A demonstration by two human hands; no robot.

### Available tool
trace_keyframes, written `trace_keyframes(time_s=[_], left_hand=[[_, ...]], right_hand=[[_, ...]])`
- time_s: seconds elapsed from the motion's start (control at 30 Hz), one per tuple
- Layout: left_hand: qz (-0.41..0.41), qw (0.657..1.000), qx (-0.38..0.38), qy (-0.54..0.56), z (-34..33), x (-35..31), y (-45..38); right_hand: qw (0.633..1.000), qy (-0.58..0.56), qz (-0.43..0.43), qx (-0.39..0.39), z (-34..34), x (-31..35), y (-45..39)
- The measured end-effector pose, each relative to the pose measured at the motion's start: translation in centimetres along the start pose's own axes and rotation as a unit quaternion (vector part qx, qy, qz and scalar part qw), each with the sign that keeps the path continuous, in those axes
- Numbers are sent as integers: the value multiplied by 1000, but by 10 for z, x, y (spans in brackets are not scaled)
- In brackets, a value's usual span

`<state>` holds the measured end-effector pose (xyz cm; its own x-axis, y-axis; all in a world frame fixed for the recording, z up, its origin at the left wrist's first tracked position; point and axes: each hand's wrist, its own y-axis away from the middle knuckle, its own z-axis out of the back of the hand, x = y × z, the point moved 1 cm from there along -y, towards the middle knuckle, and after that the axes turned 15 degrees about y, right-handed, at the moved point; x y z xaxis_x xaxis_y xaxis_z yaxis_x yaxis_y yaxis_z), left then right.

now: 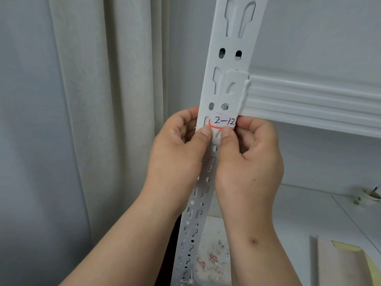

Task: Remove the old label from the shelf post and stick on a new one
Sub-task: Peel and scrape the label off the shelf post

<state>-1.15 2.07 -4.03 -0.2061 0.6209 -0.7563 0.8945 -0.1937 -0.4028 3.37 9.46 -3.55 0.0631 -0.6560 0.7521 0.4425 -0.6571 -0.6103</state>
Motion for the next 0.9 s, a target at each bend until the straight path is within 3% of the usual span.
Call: trace_keyframes(time_s=[0.9], left_hand=[[-8, 999, -1, 53, 1, 3, -5]], right_hand=[[999, 15, 38, -31, -6, -9, 4]])
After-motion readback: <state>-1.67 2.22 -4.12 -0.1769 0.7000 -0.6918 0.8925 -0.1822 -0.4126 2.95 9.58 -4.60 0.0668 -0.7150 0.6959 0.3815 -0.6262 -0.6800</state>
